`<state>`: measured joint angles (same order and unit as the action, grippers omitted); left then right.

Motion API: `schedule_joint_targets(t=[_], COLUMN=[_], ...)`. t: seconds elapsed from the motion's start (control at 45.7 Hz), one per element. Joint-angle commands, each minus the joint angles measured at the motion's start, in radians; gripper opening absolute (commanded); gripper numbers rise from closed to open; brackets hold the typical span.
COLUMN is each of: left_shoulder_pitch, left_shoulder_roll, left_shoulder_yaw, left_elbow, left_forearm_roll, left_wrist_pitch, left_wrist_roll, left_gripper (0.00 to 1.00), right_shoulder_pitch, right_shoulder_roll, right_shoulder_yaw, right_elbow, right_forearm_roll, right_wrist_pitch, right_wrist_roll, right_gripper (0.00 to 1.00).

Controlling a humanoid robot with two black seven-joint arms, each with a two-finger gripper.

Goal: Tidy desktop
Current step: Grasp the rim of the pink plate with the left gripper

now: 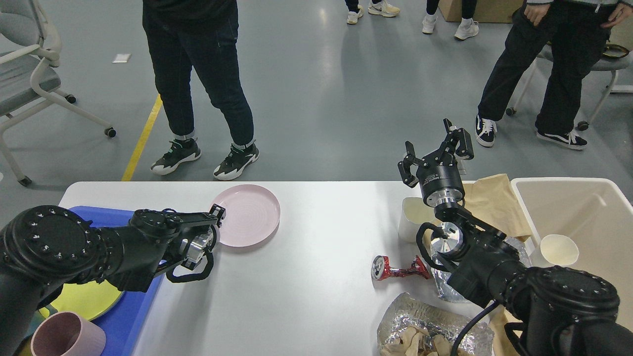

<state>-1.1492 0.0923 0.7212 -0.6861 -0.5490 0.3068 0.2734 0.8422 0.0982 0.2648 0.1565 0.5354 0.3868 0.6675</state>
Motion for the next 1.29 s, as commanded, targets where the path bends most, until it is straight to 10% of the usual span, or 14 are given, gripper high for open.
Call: schedule_joint_targets(t=[0.0,0.767,1.27], left_shoulder_pitch=[0.0,0.028,0.039], left_shoulder_roll=[-0.002,-0.019,-0.02], left_shoulder_yaw=[0.0,0.001,0.001], left_elbow=[0.0,0.005,0.005], left_forearm_roll=[0.004,0.057,0.057], left_wrist_pitch=[0.0,0.0,-0.015], left_wrist_roll=[-0.006,-0.059,-0.06], left_gripper=[0.48,0.2,0.2], right_shoulder_pitch=[0.0,0.0,0.0], right_shoulder_roll=[0.0,0.0,0.0], right_shoulder_yaw=[0.001,0.001,0.001], right_elbow=[0.0,0.0,0.0], right_forearm_roll=[0.0,0.0,0.0], right_wrist_pitch=[0.0,0.0,0.0], right_wrist_roll=[0.0,0.0,0.0], right_gripper=[1.0,1.0,1.0])
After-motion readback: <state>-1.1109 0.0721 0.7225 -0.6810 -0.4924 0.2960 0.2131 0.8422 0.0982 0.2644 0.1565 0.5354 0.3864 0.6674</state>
